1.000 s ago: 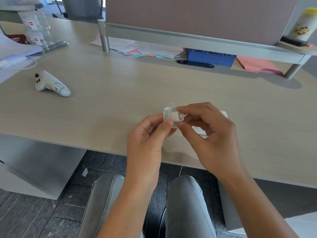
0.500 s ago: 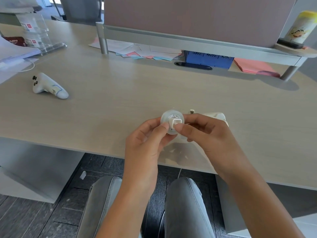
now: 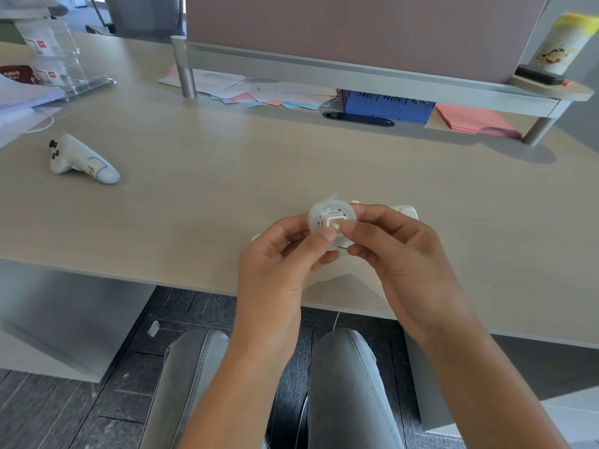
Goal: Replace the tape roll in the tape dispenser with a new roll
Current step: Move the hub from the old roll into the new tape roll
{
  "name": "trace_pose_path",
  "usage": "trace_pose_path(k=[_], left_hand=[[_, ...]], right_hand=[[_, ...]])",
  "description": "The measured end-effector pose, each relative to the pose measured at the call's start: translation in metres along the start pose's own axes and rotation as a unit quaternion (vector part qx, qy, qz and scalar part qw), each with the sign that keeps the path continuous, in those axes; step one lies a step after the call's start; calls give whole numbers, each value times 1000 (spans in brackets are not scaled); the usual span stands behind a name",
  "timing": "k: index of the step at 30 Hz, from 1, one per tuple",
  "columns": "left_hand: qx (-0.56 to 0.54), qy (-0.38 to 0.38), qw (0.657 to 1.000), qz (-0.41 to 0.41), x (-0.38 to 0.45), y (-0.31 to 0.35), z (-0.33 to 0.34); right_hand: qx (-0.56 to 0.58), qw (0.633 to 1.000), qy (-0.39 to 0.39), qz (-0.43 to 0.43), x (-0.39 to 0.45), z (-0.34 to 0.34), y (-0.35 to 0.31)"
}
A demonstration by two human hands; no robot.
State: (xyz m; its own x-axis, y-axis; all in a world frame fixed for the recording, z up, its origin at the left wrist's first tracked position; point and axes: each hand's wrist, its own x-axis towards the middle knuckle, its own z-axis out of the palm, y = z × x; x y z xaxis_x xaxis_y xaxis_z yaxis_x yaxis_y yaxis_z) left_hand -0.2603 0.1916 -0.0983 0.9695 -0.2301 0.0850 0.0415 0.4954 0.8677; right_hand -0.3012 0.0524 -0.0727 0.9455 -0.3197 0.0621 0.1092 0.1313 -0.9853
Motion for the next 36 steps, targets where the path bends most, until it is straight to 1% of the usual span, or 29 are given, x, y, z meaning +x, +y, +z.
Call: trace_pose_path(k=[2, 6, 8, 16, 27, 36], left_hand=[[0, 3, 1000, -2, 0, 0, 1], [9, 4, 1000, -10, -1, 1, 2], [11, 2, 1000, -11, -2, 1, 2], [10, 15, 1000, -21, -2, 2, 2], [16, 22, 1000, -14, -2, 1, 4], [8, 37, 999, -20, -3, -1, 7]], right_hand=[[-6, 1000, 1, 6, -1, -1, 0], [5, 999, -28, 29, 0, -4, 0], [-2, 999, -33, 25, 0, -5, -1], [-48, 999, 8, 3, -3, -3, -2], [-14, 999, 26, -14, -7, -2, 0], [-8, 999, 37, -15, -7, -2, 2]])
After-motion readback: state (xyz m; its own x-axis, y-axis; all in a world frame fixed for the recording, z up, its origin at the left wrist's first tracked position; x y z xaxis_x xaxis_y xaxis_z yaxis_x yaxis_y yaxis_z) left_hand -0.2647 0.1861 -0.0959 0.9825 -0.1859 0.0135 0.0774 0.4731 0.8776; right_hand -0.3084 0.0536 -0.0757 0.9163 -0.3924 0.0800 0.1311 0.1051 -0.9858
